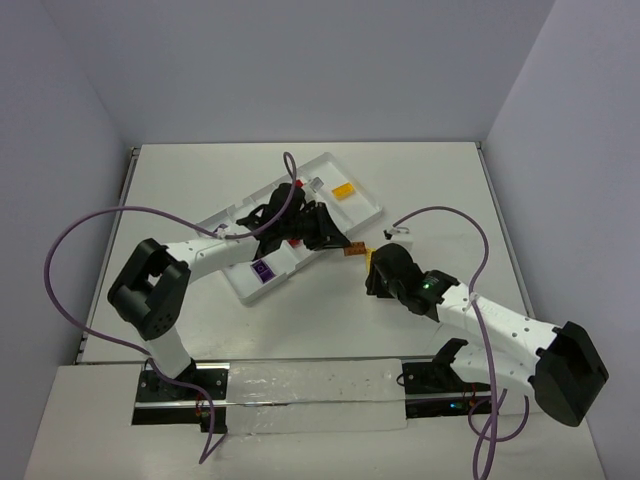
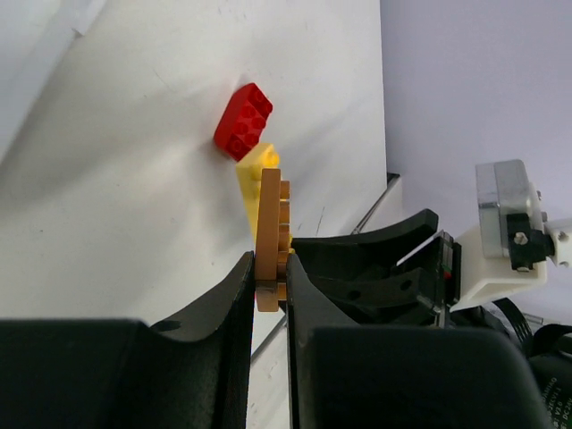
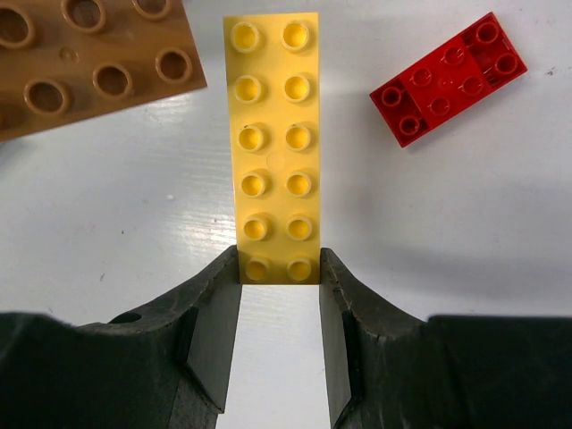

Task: Sort the legos into containers by color

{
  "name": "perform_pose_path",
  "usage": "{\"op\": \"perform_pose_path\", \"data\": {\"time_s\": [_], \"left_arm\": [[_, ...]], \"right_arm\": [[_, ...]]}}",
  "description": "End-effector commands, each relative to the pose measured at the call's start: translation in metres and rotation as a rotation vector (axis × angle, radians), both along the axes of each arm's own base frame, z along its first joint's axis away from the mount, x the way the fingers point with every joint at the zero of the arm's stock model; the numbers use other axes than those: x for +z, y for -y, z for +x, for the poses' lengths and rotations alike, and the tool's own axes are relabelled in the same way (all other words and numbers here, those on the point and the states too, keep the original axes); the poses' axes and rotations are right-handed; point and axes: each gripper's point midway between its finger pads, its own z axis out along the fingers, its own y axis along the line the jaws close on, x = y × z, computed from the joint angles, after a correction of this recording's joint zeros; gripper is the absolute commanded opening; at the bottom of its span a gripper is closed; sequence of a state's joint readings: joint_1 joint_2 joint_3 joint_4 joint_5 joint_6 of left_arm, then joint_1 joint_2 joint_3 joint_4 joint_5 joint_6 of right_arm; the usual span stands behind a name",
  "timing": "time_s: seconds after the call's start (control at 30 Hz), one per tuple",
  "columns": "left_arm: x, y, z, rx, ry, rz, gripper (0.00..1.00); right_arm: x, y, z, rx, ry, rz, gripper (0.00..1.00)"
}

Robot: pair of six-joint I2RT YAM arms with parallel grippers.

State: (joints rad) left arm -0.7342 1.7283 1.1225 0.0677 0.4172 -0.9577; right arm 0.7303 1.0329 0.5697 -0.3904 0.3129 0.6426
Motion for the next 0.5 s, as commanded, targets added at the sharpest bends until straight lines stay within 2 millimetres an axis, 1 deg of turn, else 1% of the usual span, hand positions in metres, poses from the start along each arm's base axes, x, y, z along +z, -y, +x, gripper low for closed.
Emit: {"op": "perform_pose_path", "data": {"time_s": [0.0, 0.07, 0.2, 0.37, 0.47], "left_arm": [[0.021, -0.012, 0.014, 0.064, 0.048, -0.012, 0.00], [0.022, -0.017, 0.016, 0.072, 0.051, -0.011, 0.00], [0.031, -0.026, 0.021, 0.094, 0.069, -0.020, 0.00], [0.041, -0.035, 0.026, 0.119, 0.088, -0.025, 0.00], [0.054, -0.046, 0.034, 0.155, 0.108, -0.039, 0.00]], "right_arm": [[0.010, 0.010, 0.006, -0.062, 0.044, -0.004, 0.00], [0.003, 0.013, 0.004, -0.074, 0.022, -0.018, 0.00], [-0.008, 0.015, -0.001, -0.088, -0.009, -0.021, 0.00], [-0.011, 0.014, -0.002, -0.087, -0.018, -0.018, 0.00], [-0.014, 0.014, -0.001, -0.084, -0.022, -0.027, 0.00]]}}
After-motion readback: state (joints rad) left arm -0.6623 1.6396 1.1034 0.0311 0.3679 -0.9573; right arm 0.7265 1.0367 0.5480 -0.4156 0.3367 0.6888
